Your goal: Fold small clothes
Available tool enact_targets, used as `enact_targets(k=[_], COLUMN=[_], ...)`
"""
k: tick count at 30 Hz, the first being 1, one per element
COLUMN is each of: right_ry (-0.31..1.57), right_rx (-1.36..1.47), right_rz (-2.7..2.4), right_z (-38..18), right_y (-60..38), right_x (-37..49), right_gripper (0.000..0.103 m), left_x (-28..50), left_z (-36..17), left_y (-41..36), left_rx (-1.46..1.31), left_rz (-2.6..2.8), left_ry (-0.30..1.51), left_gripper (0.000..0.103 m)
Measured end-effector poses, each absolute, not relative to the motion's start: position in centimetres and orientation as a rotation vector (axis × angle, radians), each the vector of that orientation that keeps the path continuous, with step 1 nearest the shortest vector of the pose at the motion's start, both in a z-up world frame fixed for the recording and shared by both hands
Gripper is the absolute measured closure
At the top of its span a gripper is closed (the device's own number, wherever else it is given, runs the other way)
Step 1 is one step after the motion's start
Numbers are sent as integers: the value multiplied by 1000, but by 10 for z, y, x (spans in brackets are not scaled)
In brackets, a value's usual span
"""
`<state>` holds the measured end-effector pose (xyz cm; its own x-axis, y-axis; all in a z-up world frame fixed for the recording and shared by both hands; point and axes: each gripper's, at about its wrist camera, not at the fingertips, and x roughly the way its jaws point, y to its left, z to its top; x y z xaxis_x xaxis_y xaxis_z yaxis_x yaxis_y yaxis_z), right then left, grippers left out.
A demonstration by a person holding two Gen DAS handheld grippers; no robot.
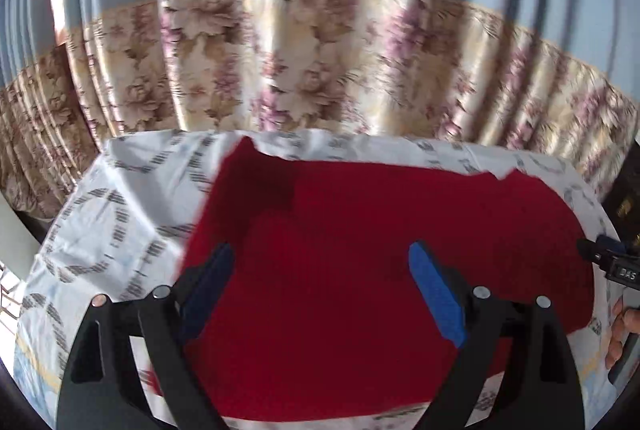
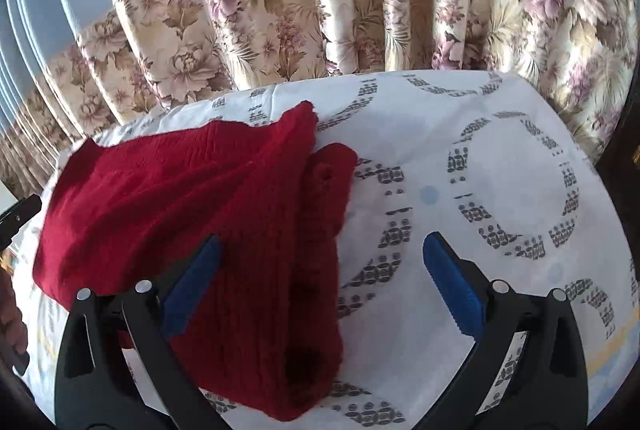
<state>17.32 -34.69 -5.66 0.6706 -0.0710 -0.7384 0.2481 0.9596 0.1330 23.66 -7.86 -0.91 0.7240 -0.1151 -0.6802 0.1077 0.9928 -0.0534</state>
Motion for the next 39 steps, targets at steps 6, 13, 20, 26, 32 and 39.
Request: enact_targets(k=[6,13,20,26,32,39], right_ry=[849,851,867,870,878,859], right_rx=[187,38,132,170,248,224], right_rz=[-193,-274,-296,-280,-197,-105], right_z=[-70,-77,-91,-94,-97,-88], right_y=[-335,-314,-319,-318,-323,-306], right_x=[186,191,196,197,196,195], right_gripper=[3,3,3,3,13,59], left_x=[237,241,243,242,243,244], left_z=[-24,-42,-51,-51,-52,-52], left_y=[-99,-81,-76,-77,-77,-77], left_rx=[4,-17,-30,-29,-33,-43], left_rz=[-154,-120,-109,-107,-108,-112], left_ry=[762,775,787,786,788,791], left_gripper=[14,14,14,13,12,12])
